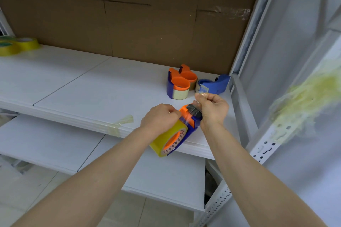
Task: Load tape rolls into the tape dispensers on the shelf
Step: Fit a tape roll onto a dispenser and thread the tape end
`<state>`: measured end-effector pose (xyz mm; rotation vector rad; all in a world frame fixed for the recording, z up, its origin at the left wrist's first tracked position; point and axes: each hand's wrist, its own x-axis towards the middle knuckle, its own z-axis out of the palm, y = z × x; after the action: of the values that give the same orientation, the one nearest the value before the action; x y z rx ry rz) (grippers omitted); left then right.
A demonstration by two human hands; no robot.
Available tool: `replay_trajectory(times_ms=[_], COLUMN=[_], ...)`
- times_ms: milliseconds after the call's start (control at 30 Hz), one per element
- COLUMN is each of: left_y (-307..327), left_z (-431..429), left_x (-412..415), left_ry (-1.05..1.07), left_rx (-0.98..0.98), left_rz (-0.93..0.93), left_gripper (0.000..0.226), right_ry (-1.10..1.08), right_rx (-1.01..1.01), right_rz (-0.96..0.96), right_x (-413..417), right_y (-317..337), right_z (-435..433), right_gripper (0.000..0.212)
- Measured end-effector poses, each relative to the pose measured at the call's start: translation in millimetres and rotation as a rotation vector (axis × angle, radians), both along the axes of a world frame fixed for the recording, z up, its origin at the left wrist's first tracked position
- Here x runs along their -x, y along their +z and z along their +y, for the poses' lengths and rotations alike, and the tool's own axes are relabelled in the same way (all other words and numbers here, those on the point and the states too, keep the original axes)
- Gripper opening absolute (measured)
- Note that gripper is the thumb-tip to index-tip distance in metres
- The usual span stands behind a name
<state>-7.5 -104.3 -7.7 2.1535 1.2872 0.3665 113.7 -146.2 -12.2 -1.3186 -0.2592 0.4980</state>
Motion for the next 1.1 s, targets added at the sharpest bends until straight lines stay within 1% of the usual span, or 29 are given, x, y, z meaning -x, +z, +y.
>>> replay_trajectory(times_ms=[67,133,200,267,367,433,500,567,633,700,767,867,1000,1100], left_y=[1,0,-1,0,2,1,-4,-8,-11,-11,-10,-11,-11,-8], left_z=[1,2,2,1,0,0,1,-1,-6,-9,-11,-10,-10,-8], left_x=[4,6,9,14,21,26,29,29,26,20,16,10,3,1], left_ry=[0.026,0.07,0.112,0.11,0.001,-0.046,-0.065,-0.078,-0.076,-0.03,0.018,0.058,0.117,0.167], left_rx=[-0.007,-0.007,0.027,0.152,0.45,0.532,0.554,0.549,0.517,0.468,0.419,0.369,0.266,0.24], left_rz=[0.101,0.171,0.15,0.052,-0.196,-0.307,-0.397,-0.48,-0.552,-0.596,-0.614,-0.601,-0.556,-0.531], left_gripper=[0.042,0.056,0.063,0.056,0.037,0.028,0.025,0.028,0.025,0.021,0.023,0.034,0.047,0.048], right_ry=[-0.01,-0.001,0.021,0.015,-0.008,-0.009,0.0,0.011,0.01,0.002,-0.017,-0.07,-0.121,-0.137], right_rx=[0.004,0.005,0.009,0.013,0.006,0.016,0.023,0.033,0.046,0.038,0.016,-0.028,-0.086,-0.084], right_rz=[0.011,0.003,-0.047,-0.089,-0.127,-0.153,-0.159,-0.156,-0.169,-0.171,-0.158,-0.199,-0.35,-0.406], right_x=[-1,-1,0,0,-5,-8,-9,-12,-14,-16,-16,-15,-11,-14], right_y=[0,-1,-1,1,3,4,5,6,8,10,12,13,13,14], right_z=[0,0,0,2,6,8,8,9,9,10,10,11,9,11], right_gripper=[0.02,0.019,0.018,0.018,0.018,0.017,0.018,0.019,0.019,0.019,0.02,0.019,0.011,0.01])
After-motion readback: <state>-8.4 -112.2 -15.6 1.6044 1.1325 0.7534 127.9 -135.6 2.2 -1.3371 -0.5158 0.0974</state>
